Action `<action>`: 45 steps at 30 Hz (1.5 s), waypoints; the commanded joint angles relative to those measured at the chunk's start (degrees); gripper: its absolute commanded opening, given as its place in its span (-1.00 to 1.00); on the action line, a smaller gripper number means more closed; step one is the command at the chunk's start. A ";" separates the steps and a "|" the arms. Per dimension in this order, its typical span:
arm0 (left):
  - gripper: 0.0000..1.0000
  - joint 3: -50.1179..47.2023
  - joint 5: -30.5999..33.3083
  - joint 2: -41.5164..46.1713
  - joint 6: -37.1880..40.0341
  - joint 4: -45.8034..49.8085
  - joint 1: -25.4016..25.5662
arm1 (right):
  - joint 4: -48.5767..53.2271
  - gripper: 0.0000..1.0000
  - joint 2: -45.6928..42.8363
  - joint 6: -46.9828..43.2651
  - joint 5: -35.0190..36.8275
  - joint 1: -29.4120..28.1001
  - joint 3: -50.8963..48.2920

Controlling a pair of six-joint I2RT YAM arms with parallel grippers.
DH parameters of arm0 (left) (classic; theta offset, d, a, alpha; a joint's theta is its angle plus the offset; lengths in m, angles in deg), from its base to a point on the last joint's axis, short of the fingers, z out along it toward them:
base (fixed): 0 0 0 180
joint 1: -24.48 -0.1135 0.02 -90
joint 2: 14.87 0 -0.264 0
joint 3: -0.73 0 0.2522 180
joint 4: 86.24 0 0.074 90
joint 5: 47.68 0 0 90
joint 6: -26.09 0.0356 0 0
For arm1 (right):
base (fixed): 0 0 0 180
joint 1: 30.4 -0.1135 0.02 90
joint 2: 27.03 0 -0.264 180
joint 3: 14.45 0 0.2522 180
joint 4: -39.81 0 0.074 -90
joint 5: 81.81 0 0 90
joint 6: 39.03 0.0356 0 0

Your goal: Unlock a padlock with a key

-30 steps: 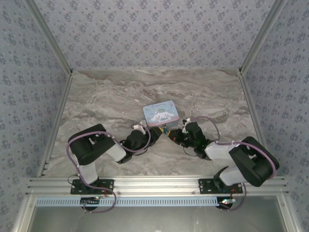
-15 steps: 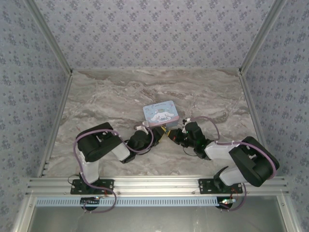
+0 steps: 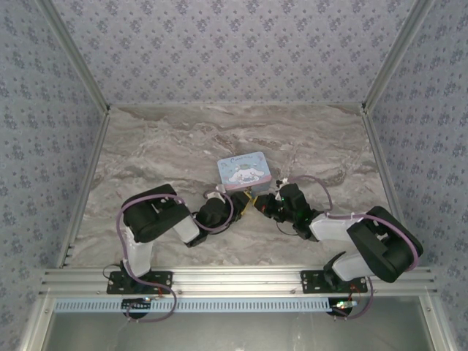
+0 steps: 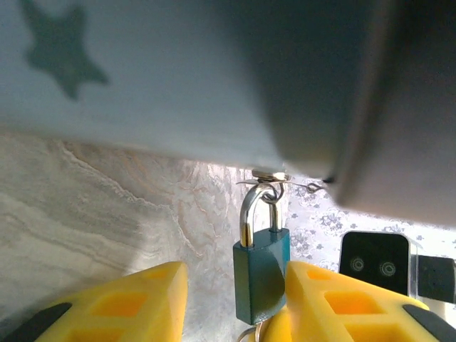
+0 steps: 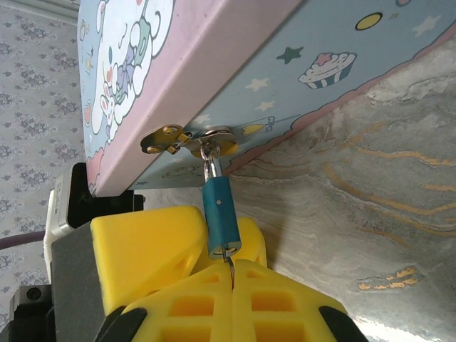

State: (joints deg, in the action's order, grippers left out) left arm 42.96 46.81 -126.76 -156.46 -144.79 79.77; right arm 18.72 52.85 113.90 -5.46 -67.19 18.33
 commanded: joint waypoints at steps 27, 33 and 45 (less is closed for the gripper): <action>-0.73 1.61 2.69 0.84 -0.65 -0.60 0.27 | 0.05 -0.80 -0.20 0.49 -0.14 -1.00 1.42; -0.76 0.91 2.89 1.41 -0.42 -0.29 -0.09 | 7.12 -0.43 -4.05 -4.92 0.77 -0.82 1.99; -0.73 -0.16 1.22 6.75 1.81 5.30 -1.31 | 30.18 0.24 -24.95 -34.36 7.44 2.04 6.20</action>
State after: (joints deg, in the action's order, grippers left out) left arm 43.14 48.54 -123.07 -156.50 -140.51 79.16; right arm 42.98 32.13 91.67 -1.53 -64.94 22.73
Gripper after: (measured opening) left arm 0.134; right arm 0.598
